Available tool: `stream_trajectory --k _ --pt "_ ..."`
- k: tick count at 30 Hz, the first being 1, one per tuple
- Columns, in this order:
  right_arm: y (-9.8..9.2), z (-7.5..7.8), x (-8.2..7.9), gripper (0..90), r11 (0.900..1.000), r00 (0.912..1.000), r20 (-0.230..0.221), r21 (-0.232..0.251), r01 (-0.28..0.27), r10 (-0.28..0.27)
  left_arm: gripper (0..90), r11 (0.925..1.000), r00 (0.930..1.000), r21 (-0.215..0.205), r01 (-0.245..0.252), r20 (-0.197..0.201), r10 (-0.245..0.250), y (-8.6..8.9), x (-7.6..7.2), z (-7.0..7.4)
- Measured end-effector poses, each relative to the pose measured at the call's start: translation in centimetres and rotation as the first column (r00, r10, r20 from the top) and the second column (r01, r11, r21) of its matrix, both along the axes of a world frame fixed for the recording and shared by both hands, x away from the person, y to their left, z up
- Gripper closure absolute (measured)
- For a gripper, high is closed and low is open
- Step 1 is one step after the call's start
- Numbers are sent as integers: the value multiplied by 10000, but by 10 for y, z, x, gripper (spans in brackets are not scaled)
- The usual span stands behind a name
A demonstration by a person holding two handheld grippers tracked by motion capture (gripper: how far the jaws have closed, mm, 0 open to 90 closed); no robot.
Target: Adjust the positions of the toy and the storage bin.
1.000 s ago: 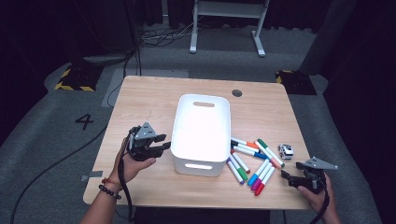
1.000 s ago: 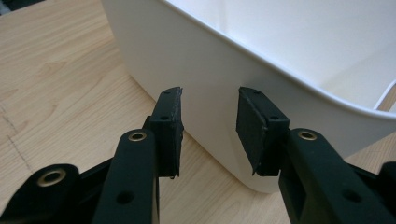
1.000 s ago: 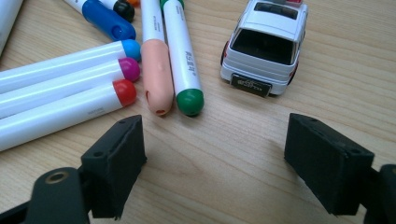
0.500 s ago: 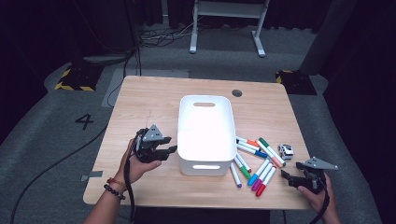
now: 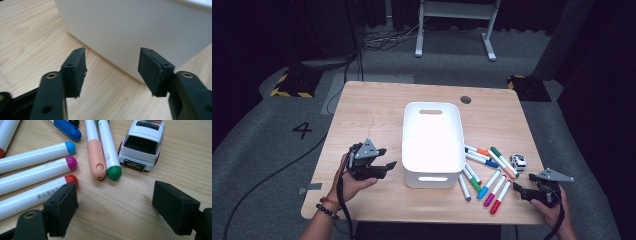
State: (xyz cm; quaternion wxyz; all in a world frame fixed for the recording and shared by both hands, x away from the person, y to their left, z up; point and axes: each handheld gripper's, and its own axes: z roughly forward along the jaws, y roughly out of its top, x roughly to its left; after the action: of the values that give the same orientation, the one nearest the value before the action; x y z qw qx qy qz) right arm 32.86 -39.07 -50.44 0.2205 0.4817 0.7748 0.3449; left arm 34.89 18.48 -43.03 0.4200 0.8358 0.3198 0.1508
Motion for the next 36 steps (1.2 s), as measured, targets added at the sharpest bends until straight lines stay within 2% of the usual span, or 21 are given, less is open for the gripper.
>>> stream_trajectory --k 2,5,11,12,13,14,15,16,18,19,22,25,26,27,28,29,30,31,33,35,36 --pt "0 0 0 204 10000 10000 -8 -20 23 -23 334 9998 9999 180 -42 100 40 2 -1 -2" --pt "1 0 -2 212 10000 10000 4 -25 -6 6 309 9987 9997 458 -231 -10 232 9 -5 -12" --pt "4 1 -21 219 9962 9962 -28 16 -872 872 275 9938 9955 1041 -384 -820 470 21 -11 -41" --pt "5 1 -24 216 9942 9942 -114 95 -1071 1072 269 9915 9955 1261 -322 -840 430 22 -12 -44" --pt "11 4 -31 209 9851 9847 -325 233 -1704 1711 262 9884 9948 1506 -215 -948 361 23 -15 -49" --pt "16 5 -33 201 9789 9782 -383 79 -2040 2042 255 9884 9948 1506 -215 -948 361 23 -15 -49" --pt "16 5 -33 201 9789 9782 -383 79 -2040 2042 255 9878 9946 1548 -169 -990 326 24 -17 -51" --pt "28 5 -36 201 9708 9708 -391 -304 -2378 2366 249 9872 9940 1592 -108 -1060 280 25 -19 -54" --pt "32 5 -37 199 9679 9686 -330 -432 -2476 2463 235 9889 9921 1474 -164 -1203 344 25 -21 -57" --pt "36 4 -37 205 9685 9691 -259 -388 -2461 2453 235 9862 9939 1646 -182 -1043 357 27 -21 -58" --pt "40 2 -36 207 9664 9664 -208 -140 -2566 2562 216 9849 9922 1716 -226 -1172 432 28 -20 -63" --pt "46 2 -38 213 9603 9607 88 -308 -2772 2776 189 9821 9919 1872 -232 -1185 460 30 -17 -67" --pt "50 1 -39 216 9531 9531 162 -201 -3020 3023 180 9865 9902 1594 -363 -1274 570 31 -15 -70" --pt "50 1 -39 216 9531 9531 162 -201 -3020 3023 174 9865 9902 1594 -363 -1274 570 31 -15 -70" --pt "51 1 -40 219 9461 9460 192 -234 -3231 3236 174 9882 9881 1496 -327 -1441 546 31 -15 -70" --pt "56 2 -42 220 9357 9350 388 -300 -3516 3525 170 9901 9888 1323 -471 -1343 650 32 -14 -72" --pt "59 3 -43 224 9327 9311 566 -397 -3586 3604 168 9908 9887 1259 -502 -1342 671 32 -14 -72" --pt "59 3 -43 224 9327 9311 566 -397 -3586 3604 166 9908 9887 1259 -502 -1342 671 32 -14 -72" --pt "65 7 -44 227 9213 9161 978 -405 -3866 3888 158 9912 9896 1194 -566 -1248 715 32 -14 -74" --pt "69 9 -44 228 9098 9029 1118 -418 -4130 4151 158 9912 9896 1194 -563 -1247 712 32 -14 -74" --pt "72 9 -44 231 9075 8994 1210 -500 -4170 4200 157 9910 9899 1208 -580 -1219 728 32 -14 -74"
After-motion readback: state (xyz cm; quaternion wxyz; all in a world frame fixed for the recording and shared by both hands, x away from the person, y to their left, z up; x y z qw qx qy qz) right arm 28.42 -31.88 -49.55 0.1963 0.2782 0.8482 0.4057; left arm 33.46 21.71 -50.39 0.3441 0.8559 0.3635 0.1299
